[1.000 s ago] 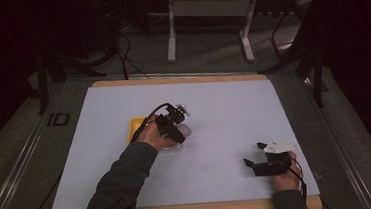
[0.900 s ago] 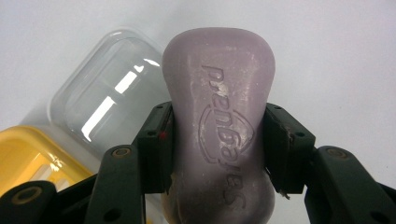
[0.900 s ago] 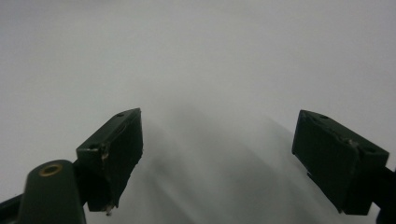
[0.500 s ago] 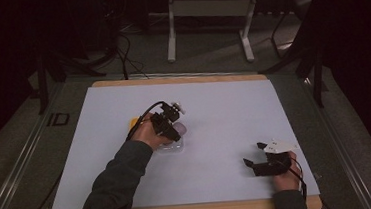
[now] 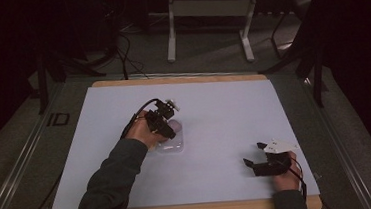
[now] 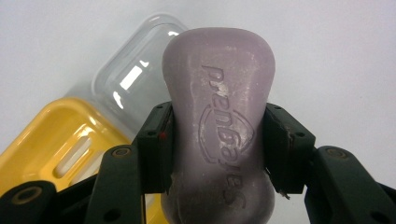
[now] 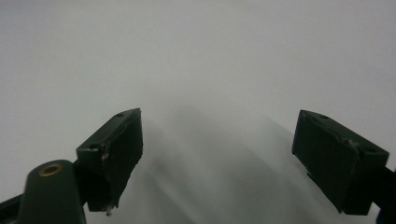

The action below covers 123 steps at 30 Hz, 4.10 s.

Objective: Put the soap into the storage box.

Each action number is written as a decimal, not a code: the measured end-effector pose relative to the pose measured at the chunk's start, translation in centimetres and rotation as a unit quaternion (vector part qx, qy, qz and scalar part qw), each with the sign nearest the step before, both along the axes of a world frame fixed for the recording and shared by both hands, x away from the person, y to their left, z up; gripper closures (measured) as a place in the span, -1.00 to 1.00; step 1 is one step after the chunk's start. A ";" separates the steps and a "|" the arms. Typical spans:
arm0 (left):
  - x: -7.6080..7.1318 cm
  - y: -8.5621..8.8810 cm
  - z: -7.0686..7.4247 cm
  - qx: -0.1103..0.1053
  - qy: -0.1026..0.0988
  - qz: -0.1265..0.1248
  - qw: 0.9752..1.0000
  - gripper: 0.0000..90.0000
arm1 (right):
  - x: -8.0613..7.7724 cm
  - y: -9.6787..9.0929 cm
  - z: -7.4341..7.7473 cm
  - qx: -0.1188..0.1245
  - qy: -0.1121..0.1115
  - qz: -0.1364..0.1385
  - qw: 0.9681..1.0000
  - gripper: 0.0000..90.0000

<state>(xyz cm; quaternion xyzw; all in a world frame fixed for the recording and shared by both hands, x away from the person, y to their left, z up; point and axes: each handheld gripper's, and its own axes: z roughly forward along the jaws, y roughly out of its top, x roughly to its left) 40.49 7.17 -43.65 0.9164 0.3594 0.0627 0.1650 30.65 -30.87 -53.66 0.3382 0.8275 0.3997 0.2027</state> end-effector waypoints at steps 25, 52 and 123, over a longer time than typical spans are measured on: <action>0.3 2.0 0.6 0.000 -0.002 0.017 1.000 0.10 | 0.0 0.0 0.0 -0.001 -0.001 0.001 1.000 -0.64; 0.5 3.5 1.0 -0.003 -0.003 0.034 0.999 0.10 | 0.0 0.0 0.0 -0.001 -0.001 0.001 1.000 -0.64; 1.5 7.5 -0.5 -0.016 0.010 0.097 0.995 0.10 | 0.0 0.0 0.0 -0.003 -0.004 0.003 1.000 -0.64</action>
